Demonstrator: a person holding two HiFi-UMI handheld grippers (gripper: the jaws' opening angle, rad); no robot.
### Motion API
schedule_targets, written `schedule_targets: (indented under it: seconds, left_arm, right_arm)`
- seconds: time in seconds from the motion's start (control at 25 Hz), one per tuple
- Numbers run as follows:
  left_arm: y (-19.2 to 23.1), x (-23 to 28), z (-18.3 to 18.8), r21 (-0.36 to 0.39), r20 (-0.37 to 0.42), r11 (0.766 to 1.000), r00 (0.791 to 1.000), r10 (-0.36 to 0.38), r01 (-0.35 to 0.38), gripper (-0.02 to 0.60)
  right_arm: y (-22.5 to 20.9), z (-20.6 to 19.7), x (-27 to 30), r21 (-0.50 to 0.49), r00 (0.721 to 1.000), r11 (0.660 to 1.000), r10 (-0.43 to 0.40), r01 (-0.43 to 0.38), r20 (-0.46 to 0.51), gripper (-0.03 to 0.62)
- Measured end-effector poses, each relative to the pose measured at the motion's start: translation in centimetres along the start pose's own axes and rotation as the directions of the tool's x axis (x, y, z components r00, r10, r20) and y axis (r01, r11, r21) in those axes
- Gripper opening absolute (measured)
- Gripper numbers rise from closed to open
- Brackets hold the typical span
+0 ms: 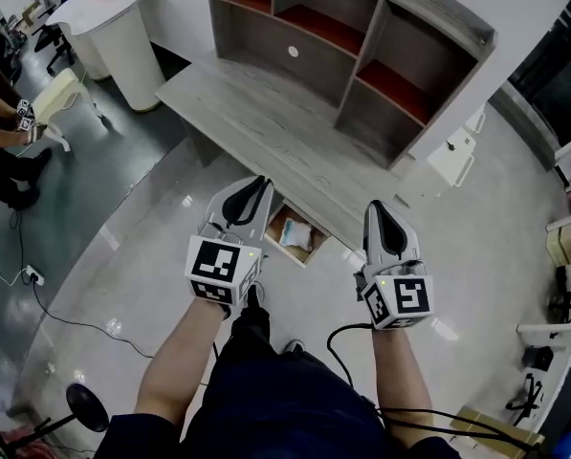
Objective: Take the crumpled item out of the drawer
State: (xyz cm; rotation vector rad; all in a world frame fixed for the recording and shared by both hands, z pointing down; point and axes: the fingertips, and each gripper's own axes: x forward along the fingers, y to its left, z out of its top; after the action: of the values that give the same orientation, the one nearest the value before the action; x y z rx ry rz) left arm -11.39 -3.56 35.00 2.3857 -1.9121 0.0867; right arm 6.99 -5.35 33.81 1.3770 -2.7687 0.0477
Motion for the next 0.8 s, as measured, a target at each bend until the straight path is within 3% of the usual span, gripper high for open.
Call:
schedule_targets:
  seconds: [0.2,0.4,0.64,0.8]
  left_arm:
    - [3.3,3.9,-2.3,-0.031,-0.056,0.996,0.995,-0.087,0.085,0.034]
    - [3.8,7.2,-6.3,0.047,-0.135,0.977,0.971,-0.199,0.207,0.035]
    - [1.3,9.8,-13.3,0.134,-0.262,0.913,0.903,-0.341,0.384,0.035]
    - [-1.2,10.2,-19.5,0.157,-0.392,0.847,0.819,-0.419,0.508,0.035]
  right_arm:
    - [0.8,-0.9,4.7,-0.023,0.997,1.0,-0.015,0.014,-0.077,0.006]
    - [0.6,-3.7,8.2,-0.012,0.988,0.998,-0.055,0.054,-0.141,0.006]
    - [-0.9,-6.6,9.9,0.024,0.974,0.995,-0.091,0.098,-0.208,0.006]
    - [-2.8,-8.5,9.9,0.053,0.966,0.991,-0.111,0.126,-0.234,0.006]
